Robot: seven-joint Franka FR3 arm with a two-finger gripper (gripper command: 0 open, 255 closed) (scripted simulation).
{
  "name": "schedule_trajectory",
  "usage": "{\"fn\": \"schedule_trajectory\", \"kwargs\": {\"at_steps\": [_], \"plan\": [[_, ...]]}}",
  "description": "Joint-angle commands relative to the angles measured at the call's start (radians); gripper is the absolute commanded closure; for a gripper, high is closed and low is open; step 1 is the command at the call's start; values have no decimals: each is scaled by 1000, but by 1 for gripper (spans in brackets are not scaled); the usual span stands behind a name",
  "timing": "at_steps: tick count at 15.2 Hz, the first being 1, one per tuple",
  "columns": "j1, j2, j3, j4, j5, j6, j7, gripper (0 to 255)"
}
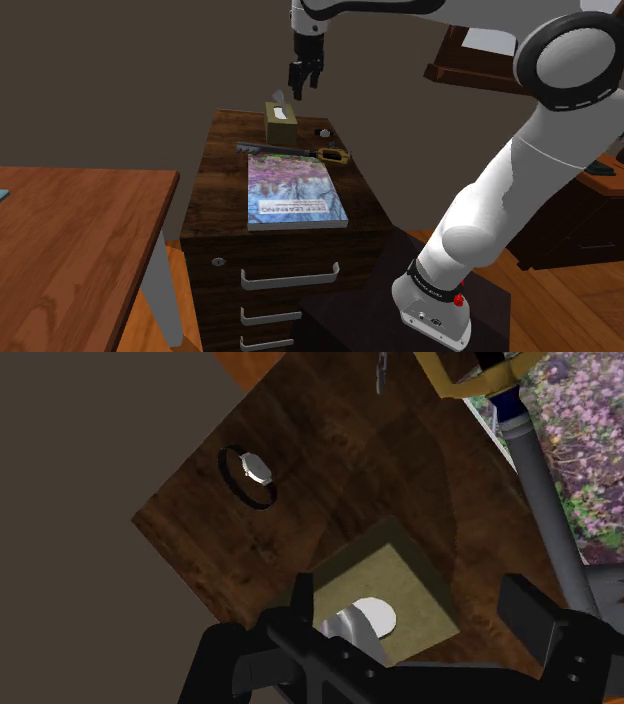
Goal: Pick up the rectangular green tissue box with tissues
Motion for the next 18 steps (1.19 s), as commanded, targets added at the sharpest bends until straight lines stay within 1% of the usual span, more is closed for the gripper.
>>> {"fn": "schedule_trajectory", "kwargs": {"at_steps": [1,4,7,9,11,12,18], "plan": [[-1,96,3,96,-42,-20,-19,0],[5,238,7,254,-105,-62,-46,0],[19,391,6,438,-168,-119,-80,0],[33,505,1,584,-210,-166,-111,0],[52,636,-9,765,-251,-227,-153,0],[53,641,-11,772,-252,-229,-155,0],[43,609,-8,642,-249,-138,-119,0]]}}
